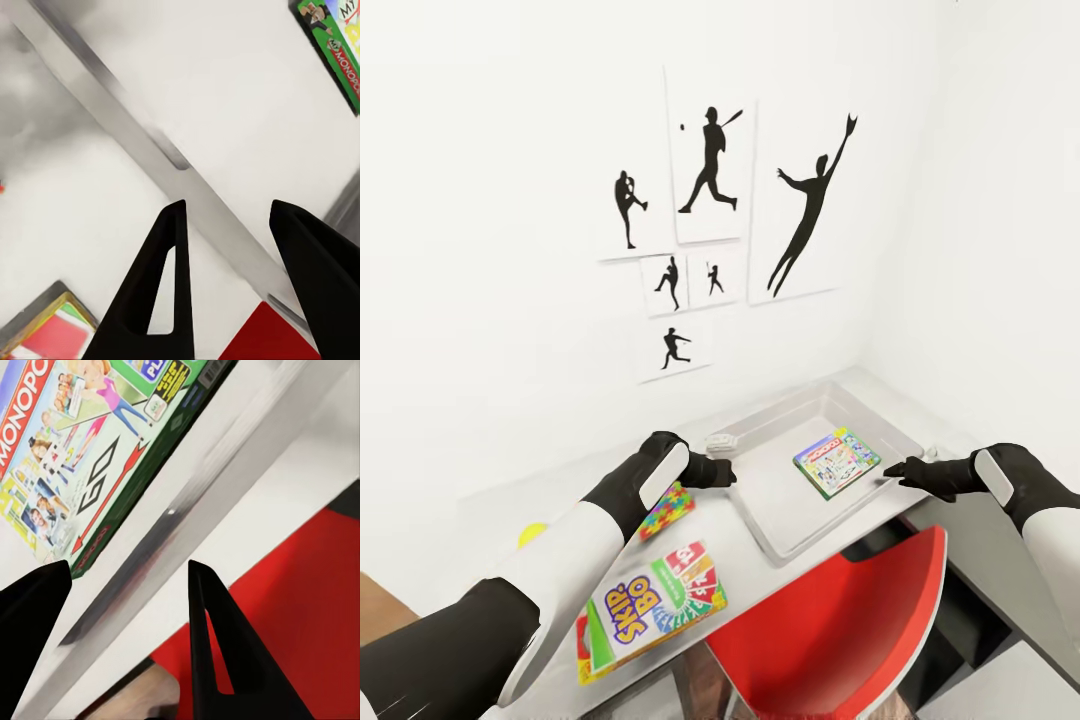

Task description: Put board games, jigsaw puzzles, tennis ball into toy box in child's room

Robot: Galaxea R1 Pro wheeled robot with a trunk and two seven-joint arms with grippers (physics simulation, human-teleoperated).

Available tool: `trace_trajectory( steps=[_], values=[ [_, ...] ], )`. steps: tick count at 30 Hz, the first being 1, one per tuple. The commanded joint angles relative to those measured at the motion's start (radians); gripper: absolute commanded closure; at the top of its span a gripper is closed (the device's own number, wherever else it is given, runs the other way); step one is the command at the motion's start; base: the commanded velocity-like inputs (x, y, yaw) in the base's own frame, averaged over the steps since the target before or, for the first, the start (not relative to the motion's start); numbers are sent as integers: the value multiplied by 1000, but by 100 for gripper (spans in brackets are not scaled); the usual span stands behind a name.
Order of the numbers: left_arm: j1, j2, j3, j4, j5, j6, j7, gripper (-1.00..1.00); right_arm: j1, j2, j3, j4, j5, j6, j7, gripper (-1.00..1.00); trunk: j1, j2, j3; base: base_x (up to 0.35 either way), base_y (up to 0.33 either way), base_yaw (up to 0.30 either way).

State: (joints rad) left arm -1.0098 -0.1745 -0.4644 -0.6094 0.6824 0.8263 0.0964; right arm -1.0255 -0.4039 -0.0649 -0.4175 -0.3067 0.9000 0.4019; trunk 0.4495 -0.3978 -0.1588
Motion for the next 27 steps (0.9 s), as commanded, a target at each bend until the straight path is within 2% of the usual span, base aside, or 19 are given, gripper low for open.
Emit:
trace_trajectory(
  steps=[1, 27],
  values=[
    [-1, 0, -6, -3, 39, 1, 11, 100, -1, 0, -6, 0, 2, 8, 6, 100, 1, -2, -2, -44, 25, 0],
    [-1, 0, -5, -3, 39, 1, 11, 100, -1, 0, -6, 0, 1, 11, 6, 100, 1, -2, -8, -3, 7, 0]
  ],
)
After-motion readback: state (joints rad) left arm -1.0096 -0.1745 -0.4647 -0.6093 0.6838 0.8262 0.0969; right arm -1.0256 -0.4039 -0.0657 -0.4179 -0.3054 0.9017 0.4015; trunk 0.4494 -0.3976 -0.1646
